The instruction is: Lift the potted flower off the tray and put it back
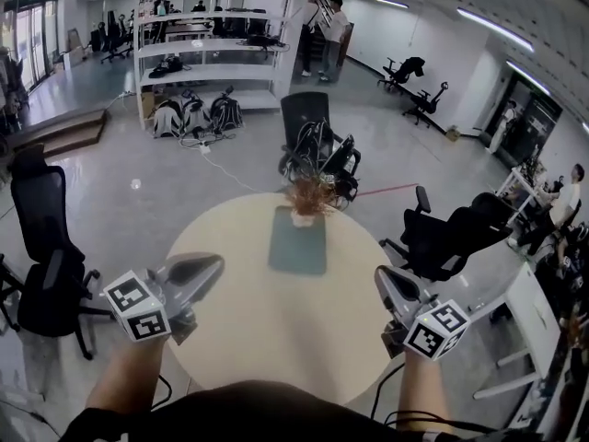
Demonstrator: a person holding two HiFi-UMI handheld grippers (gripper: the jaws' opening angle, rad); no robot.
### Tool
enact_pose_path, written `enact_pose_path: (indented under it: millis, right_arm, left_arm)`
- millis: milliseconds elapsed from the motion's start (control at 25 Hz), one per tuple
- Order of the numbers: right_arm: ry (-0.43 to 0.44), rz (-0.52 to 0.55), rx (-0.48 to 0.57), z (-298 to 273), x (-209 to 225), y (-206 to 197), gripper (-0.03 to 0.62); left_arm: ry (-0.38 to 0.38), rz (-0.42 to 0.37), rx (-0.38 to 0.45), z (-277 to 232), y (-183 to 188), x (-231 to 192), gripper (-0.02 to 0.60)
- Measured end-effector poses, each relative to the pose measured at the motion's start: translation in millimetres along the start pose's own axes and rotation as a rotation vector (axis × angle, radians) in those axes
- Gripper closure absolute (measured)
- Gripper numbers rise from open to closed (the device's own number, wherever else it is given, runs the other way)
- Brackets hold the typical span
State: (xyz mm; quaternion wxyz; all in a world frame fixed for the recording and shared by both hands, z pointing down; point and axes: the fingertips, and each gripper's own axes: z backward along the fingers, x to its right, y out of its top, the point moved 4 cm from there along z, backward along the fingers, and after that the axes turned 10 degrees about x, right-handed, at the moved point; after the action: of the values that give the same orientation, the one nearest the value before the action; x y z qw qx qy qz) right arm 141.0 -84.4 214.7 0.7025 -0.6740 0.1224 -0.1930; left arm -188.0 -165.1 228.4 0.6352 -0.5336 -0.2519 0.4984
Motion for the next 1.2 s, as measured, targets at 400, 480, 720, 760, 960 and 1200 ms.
enact_pose_path:
  millis: [400,480,720,760,960,1200]
  right_arm:
    - [0.12,-0.049,-0.012,82,-6,-4,0.58]
    - [0.128,-0.038,-0.007,89,-8,-6,0.582]
    - [0.149,-0.016,-0.001,94,-23,-4,0.582]
    - [0.153,-0.012,0.0,94,-25,-3,0.582]
    - [0.164,0.011,0.005,94,-33,-5,0.582]
    - [0.158,0.018,0.011,92,-40,-3,0.583]
  left_arm:
    - [0.079,-0.008,0.007,0,-26,128,0.583]
    - [0.081,-0.007,0.005,-2,-30,137,0.583]
    - [0.069,-0.013,-0.002,0,-26,150,0.583]
    - [0.069,-0.014,-0.003,1,-25,151,0.583]
    - [0.072,-0.019,-0.007,6,-25,149,0.583]
    - [0.056,-0.017,-0.018,11,-22,146,0.583]
